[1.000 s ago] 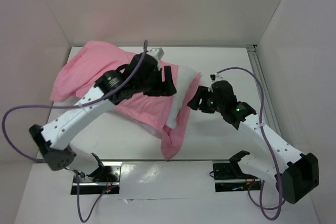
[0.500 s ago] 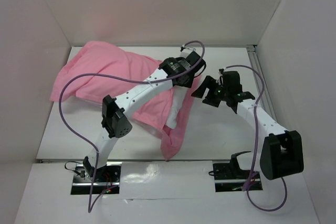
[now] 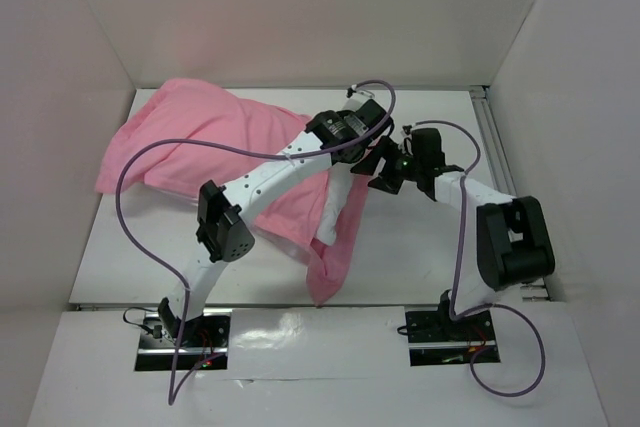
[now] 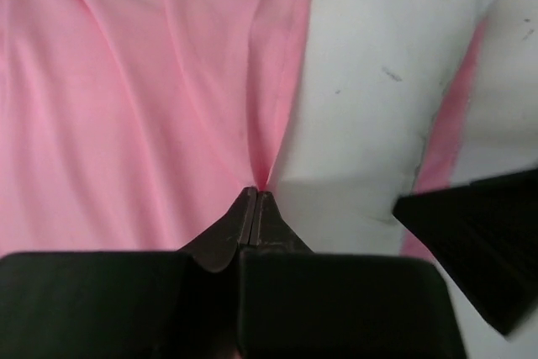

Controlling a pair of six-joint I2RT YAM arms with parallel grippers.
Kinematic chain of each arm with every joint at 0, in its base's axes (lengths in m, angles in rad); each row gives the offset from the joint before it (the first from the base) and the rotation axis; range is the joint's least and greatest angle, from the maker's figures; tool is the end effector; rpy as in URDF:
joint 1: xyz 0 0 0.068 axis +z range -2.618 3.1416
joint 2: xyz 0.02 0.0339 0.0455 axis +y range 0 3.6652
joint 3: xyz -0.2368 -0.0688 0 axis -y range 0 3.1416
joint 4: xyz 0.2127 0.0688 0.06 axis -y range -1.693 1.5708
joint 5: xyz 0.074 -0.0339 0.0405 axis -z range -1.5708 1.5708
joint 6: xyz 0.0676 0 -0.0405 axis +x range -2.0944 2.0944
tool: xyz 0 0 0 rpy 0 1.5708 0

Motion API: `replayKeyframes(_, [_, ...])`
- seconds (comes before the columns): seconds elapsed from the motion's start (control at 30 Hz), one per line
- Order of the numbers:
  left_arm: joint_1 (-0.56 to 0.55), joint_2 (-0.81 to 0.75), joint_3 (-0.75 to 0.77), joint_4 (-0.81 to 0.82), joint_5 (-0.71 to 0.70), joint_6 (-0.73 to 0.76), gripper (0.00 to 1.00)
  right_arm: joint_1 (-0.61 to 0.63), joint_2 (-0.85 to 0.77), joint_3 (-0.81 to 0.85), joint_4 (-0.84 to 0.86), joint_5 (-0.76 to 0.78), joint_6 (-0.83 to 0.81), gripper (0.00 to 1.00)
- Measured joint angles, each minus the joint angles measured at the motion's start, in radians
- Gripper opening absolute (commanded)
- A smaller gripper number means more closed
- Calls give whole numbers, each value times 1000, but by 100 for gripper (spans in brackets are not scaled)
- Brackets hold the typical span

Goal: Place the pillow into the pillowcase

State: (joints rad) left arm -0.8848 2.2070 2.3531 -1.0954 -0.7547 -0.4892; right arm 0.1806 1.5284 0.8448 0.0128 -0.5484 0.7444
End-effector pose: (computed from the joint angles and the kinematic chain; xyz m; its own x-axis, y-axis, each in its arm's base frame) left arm 0.3108 -0.3066 0.2941 -0.6007 0.1934 -0.7757 0.0325 0.9754 0.2180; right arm 0.3045 0.0914 0.1804 -0.8258 0.4370 -0.3566 0.0061 0.6391 0.7691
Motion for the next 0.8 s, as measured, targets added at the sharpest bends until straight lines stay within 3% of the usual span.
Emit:
replayKeyframes(0.07, [3,-2,2,14,35,13,0,0,59,23,39,-8,13,80])
replayKeyframes(0.23, [9,-54,-23,75,190,23,0,28,201,97,173,-61,55,0])
replayKeyframes(0.4, [18,-138,-17,102,332,22,0,79,196,100,256,-80,102,0])
replayKeyframes(0.53, [25,-195,26,124,413,21,3,110,103,106,242,-84,100,0])
replayKeyframes(0.57, [28,-214,27,128,415,20,31,118,71,119,220,-81,88,0])
replayKeyframes(0.67, [44,-272,-5,122,362,14,83,141,-5,167,180,-71,39,0])
replayKeyframes(0.73, [56,-301,-46,98,288,8,95,154,-32,176,175,-69,15,0])
replayKeyframes(0.8, [67,-310,-97,58,197,-16,98,161,-42,175,153,-69,-5,0])
